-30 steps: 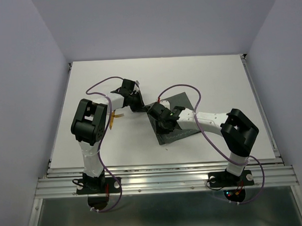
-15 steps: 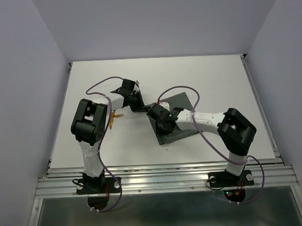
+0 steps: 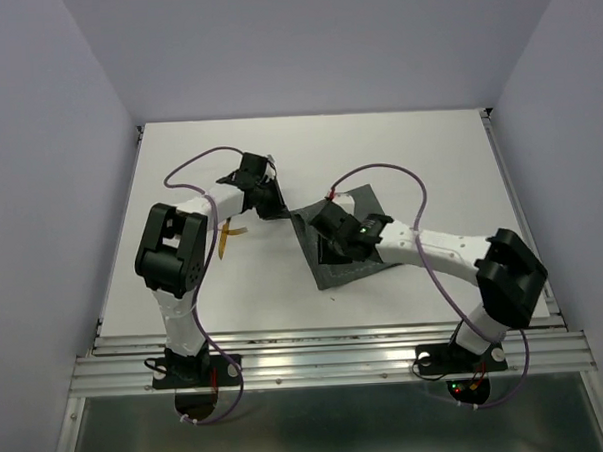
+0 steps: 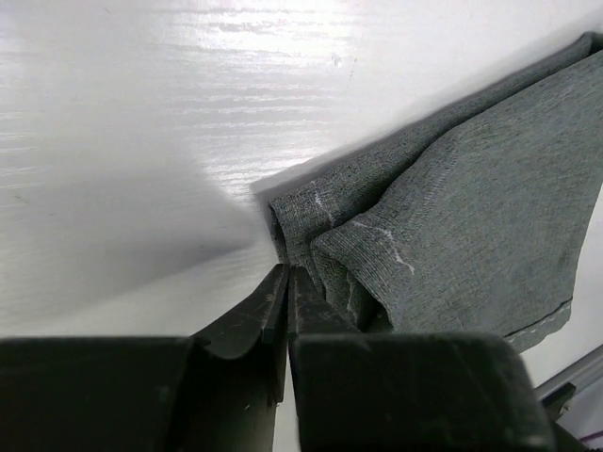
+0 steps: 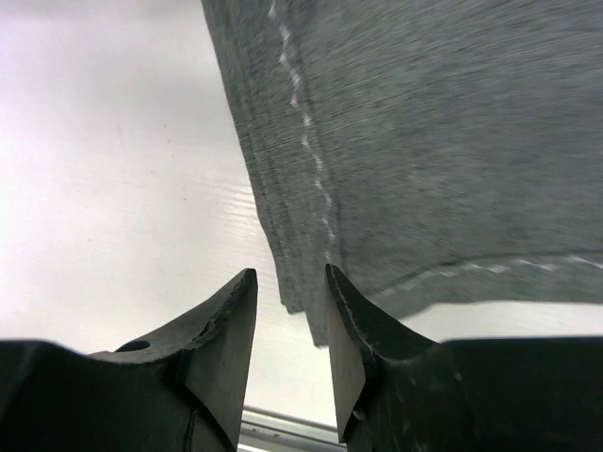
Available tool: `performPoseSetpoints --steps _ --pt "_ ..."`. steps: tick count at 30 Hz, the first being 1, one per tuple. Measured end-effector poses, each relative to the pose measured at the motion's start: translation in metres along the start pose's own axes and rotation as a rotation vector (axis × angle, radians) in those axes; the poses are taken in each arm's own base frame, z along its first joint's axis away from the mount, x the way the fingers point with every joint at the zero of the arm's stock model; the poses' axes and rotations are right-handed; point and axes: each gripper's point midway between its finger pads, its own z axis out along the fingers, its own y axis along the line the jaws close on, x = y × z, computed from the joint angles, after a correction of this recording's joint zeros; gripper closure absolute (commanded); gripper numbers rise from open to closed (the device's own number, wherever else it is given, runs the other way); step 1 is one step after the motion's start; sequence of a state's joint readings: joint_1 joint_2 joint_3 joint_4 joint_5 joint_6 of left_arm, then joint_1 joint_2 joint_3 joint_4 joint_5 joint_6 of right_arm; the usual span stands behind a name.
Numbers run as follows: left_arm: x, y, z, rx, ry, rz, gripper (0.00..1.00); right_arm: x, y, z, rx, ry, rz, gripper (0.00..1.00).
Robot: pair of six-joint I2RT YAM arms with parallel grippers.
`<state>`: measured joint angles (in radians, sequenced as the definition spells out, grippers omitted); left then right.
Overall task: Fold the napkin into a case and place the utensils inside
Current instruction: Smooth out the square-folded napkin at the center of the board.
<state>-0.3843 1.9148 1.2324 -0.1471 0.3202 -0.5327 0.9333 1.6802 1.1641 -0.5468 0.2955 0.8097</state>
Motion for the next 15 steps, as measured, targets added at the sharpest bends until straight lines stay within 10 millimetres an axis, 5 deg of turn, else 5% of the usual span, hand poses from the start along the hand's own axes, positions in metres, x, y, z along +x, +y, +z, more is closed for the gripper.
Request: performPoseSetpoints --steps 3,7,12,15 --pt "-0.014 -0.006 -0.015 -0.015 -0.050 0.013 0.78 -0.022 -0.017 -0.029 -0.032 -0.078 0.064 0.61" --pt "-0.030 -0.018 -0.034 -0.004 -0.114 0.031 0.78 -0.044 -0.056 -0.041 -0.004 -0.135 0.164 0.68" --pt "-0.033 -0.041 -0.055 0.032 -0.158 0.067 0.78 -0.029 -0.114 -0.021 0.109 -0.074 0.244 0.71" --pt "-0.017 -0.065 -0.055 0.072 -0.138 0.115 0.79 -0.019 -0.122 -0.015 0.123 -0.033 0.249 0.71"
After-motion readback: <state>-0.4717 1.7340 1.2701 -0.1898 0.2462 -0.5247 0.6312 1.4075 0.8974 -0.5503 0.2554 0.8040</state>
